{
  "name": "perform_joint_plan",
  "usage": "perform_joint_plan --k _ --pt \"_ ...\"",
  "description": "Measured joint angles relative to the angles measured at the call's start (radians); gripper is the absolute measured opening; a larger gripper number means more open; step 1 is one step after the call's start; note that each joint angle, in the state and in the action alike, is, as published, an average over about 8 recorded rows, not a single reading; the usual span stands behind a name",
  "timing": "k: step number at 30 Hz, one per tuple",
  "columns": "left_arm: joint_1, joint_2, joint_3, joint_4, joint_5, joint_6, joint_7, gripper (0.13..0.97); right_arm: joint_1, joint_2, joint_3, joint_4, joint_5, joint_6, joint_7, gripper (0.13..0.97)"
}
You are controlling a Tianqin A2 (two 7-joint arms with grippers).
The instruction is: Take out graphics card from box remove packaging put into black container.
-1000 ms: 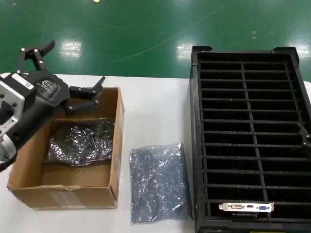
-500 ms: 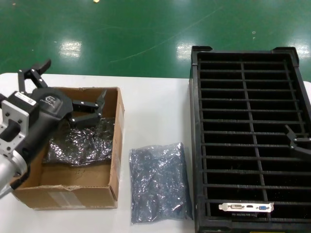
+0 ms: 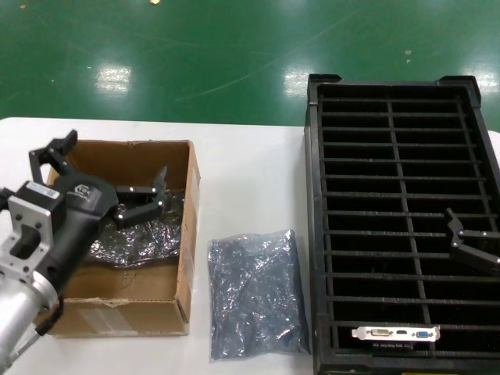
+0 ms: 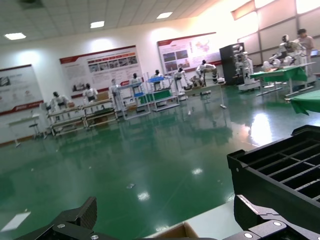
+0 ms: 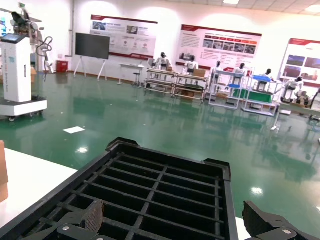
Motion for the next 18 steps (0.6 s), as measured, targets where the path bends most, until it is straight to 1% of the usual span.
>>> perform_joint_plan --k 18 --pt "0.094 0.169 -0.065 0.062 -0.2 -0.043 0.248 0.966 -0.044 -0.078 -0.055 -0.03 0.158 0.134 -0.181 0.966"
